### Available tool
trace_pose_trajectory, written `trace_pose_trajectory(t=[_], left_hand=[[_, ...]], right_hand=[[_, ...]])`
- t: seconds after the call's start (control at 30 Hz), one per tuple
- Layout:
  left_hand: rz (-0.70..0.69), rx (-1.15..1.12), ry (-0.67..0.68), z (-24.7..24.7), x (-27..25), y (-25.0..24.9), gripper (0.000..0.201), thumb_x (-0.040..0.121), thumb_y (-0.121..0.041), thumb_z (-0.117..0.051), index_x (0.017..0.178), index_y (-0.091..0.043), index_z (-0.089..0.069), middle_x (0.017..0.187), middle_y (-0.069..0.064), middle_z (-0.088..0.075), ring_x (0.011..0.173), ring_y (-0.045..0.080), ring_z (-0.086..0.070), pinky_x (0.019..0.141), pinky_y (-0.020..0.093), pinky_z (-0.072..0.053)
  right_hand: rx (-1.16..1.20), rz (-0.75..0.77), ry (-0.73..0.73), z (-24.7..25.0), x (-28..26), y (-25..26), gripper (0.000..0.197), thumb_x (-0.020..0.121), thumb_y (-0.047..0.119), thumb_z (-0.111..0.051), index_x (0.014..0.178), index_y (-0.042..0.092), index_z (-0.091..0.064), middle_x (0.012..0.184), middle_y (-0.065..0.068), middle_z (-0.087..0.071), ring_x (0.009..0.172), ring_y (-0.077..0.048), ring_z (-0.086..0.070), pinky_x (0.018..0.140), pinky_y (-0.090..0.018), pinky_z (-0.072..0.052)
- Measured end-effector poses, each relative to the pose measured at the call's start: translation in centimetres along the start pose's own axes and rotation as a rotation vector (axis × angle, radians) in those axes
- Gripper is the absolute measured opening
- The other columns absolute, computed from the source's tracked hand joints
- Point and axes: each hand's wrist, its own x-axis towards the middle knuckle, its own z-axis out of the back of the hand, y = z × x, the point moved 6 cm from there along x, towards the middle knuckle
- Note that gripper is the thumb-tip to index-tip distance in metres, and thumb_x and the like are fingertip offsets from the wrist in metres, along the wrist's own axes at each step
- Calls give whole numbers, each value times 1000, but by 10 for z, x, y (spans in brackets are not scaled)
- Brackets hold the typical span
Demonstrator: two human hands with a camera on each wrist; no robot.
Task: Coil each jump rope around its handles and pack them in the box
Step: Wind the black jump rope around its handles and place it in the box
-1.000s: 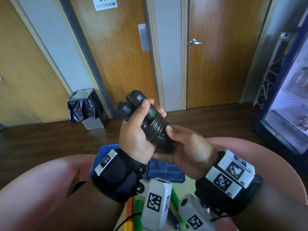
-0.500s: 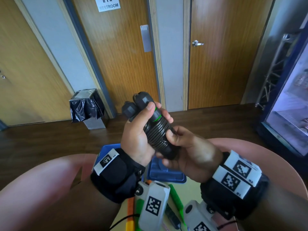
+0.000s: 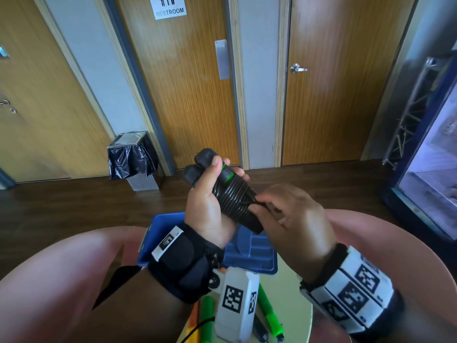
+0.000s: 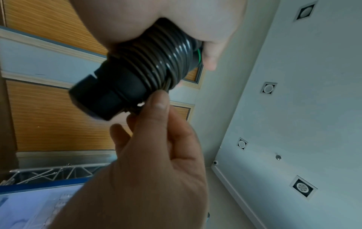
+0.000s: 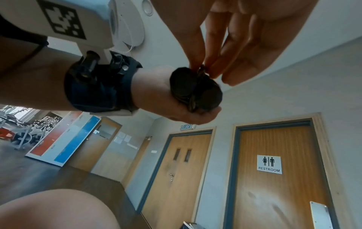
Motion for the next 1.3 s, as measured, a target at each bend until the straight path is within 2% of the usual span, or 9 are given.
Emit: trace_pose_trajectory(t=[0.13,0.3,0.5,0.7,0.8,0.93,1.07,1.2,1.3], left_hand=[[-4,33,-40,0,-1,0,23,82,-34,-65,87,-12,-61,76,9,-61,72,23,-61,64,32,-55],[22,81,-86,2,-2,2,27,76,-34,-70,87,-11,-62,73,10,-61,70,24,-60,66,32,-53],[68,70,-88,6,-4,4,32,76,-34,-72,93,-10,-60,75,12,-60,68,24,-61,64,34,-53],[100,73,-56,-1,-5,1,29,79,-33,-69,92,-9,-60,73,11,-60,63,22,-60,61,32,-54],[118,66,-47,-3,-6,-1,24,85,-32,-66,90,-10,-59,73,11,-59,60,22,-59,61,32,-52],[93,78,-37,-3,-3,-5,26,80,-32,-68,90,-10,-60,74,10,-59,66,24,-59,68,35,-50],[57,60,-16,0,1,-8,25,82,-33,-70,89,-11,-62,76,9,-60,75,23,-61,74,33,-52],[53,14,33,-4,-1,-8,27,80,-33,-70,91,-10,-61,76,9,-60,73,22,-61,77,32,-52],[60,1,56,-6,-3,-7,30,77,-35,-71,91,-10,-61,77,9,-60,72,21,-63,76,31,-54]], right_hand=[[-44,5,45,1,4,4,18,87,29,-62,90,17,-74,84,6,-70,78,-14,-61,69,-26,-46],[-50,70,77,-8,5,8,14,83,15,-64,70,11,-62,69,2,-57,67,-17,-50,61,-34,-41],[-16,82,176,-17,12,13,16,81,15,-62,67,10,-56,67,5,-56,64,-16,-50,56,-38,-44],[117,21,115,-14,19,16,16,78,9,-68,64,8,-59,64,5,-59,66,-8,-51,60,-16,-38],[200,-87,138,-12,21,10,17,81,12,-72,66,10,-65,65,6,-63,68,-3,-58,61,-9,-40],[387,-391,232,-18,23,-8,17,79,16,-80,67,15,-69,68,5,-70,61,-9,-64,61,-26,-53],[450,-510,175,-17,18,-21,23,76,29,-82,71,16,-64,67,-4,-66,60,-11,-58,58,-27,-49],[616,-677,322,-35,1,-35,48,73,61,-74,94,19,-63,89,-9,-67,84,-20,-62,84,-46,-54],[1028,-806,497,-46,-10,-25,56,82,43,-60,117,0,-60,105,-19,-67,94,-29,-63,83,-44,-54]])
